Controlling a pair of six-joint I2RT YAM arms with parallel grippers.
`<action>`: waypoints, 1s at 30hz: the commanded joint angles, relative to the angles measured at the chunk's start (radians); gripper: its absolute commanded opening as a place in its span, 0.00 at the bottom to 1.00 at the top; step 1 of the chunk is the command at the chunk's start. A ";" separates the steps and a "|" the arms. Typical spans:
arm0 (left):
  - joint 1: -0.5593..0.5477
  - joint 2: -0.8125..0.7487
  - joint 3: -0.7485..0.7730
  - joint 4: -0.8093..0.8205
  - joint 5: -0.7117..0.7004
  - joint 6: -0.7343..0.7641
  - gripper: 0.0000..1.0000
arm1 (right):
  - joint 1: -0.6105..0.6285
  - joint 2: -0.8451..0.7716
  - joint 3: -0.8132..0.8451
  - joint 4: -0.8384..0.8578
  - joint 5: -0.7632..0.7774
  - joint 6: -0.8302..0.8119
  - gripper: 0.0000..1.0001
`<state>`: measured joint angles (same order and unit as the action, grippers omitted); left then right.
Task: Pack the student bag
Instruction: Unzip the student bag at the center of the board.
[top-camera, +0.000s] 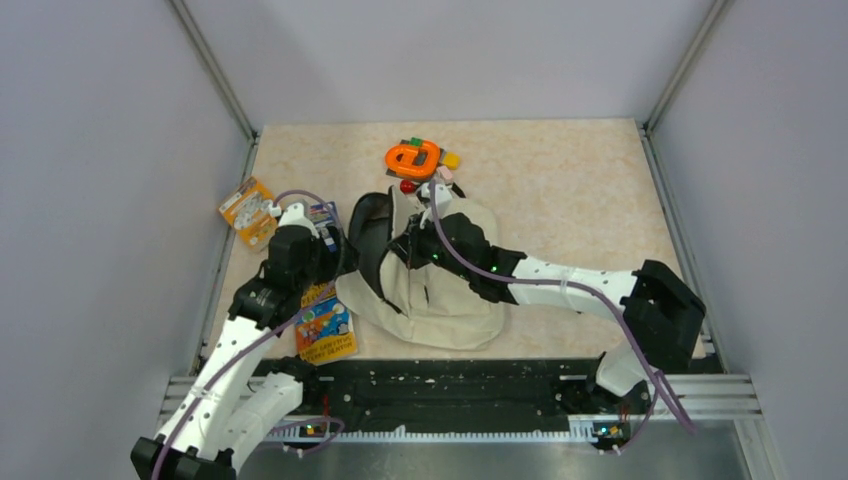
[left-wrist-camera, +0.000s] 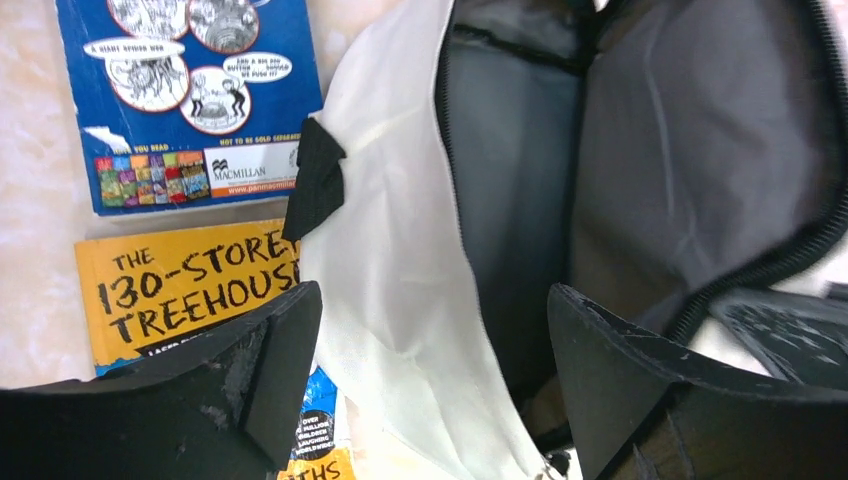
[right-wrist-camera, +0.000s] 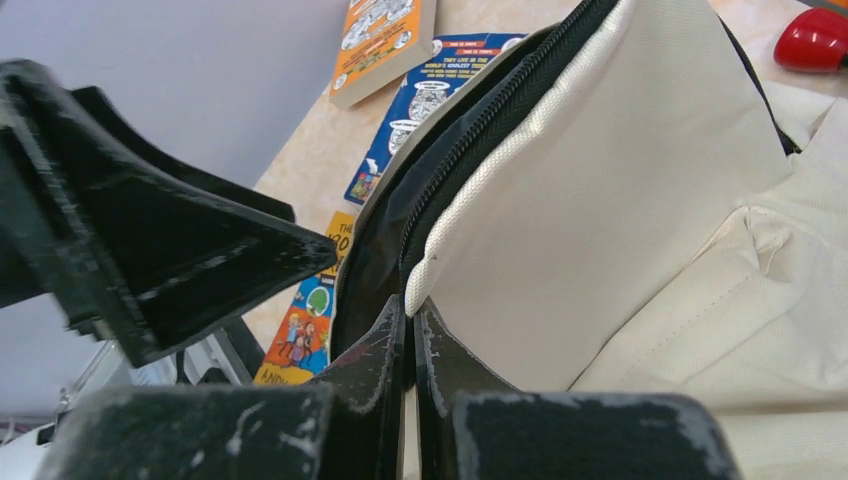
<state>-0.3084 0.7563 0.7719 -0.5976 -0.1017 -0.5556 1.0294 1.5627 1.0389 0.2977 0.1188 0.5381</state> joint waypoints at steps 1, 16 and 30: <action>0.003 0.007 -0.079 0.128 -0.023 -0.052 0.88 | 0.018 -0.082 -0.023 0.030 0.034 -0.030 0.00; 0.006 0.091 -0.214 0.330 0.055 -0.124 0.38 | 0.021 -0.127 -0.048 -0.018 0.055 -0.079 0.00; 0.098 0.091 -0.250 0.330 0.021 -0.114 0.00 | -0.104 -0.337 -0.110 -0.252 0.230 -0.156 0.00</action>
<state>-0.2481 0.8486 0.5476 -0.3099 -0.0536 -0.6796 1.0073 1.3441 0.9657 0.0944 0.2703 0.4126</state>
